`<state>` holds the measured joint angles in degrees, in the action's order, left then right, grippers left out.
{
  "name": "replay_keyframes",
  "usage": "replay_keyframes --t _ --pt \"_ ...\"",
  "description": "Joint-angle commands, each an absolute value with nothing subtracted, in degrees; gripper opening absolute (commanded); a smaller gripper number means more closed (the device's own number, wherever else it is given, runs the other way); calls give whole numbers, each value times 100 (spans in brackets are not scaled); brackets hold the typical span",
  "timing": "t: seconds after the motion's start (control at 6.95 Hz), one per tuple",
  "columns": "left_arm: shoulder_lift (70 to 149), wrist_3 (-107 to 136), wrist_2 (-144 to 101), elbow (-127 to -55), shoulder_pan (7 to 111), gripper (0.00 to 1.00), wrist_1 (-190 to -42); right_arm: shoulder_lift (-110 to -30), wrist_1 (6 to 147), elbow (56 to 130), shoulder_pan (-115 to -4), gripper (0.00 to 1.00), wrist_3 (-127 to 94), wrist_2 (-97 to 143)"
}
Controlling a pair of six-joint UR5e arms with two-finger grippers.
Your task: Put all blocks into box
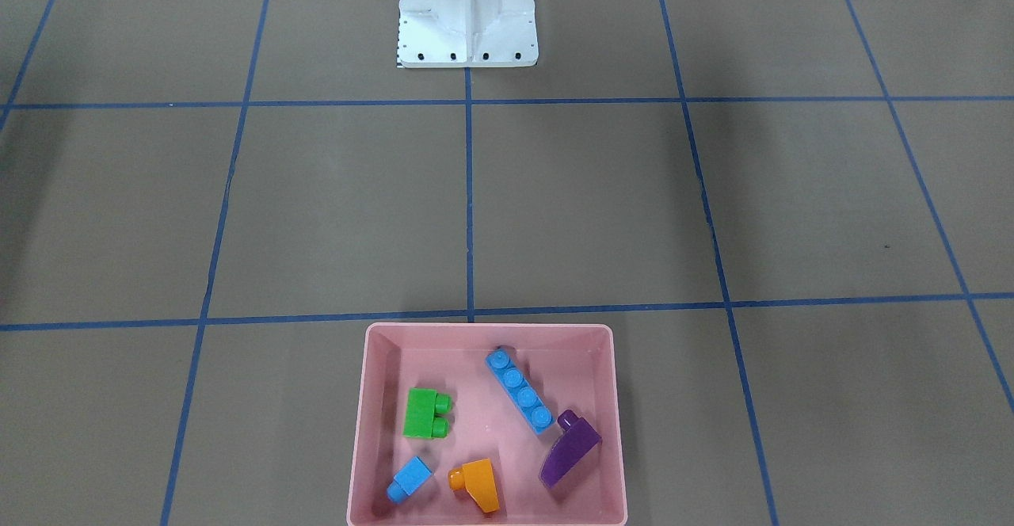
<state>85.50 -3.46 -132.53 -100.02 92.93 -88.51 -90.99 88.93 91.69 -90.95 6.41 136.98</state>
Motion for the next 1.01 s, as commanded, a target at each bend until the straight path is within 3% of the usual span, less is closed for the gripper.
replay_keyframes --t 0.0,0.86 --pt "8552 -316 -13254 -10019 9290 100 -8851 -9122 8877 9603 -9105 100 -222 13702" --pt "8560 -308 -13245 -10020 9290 100 -8842 -9123 8895 9730 -9097 100 -281 13755"
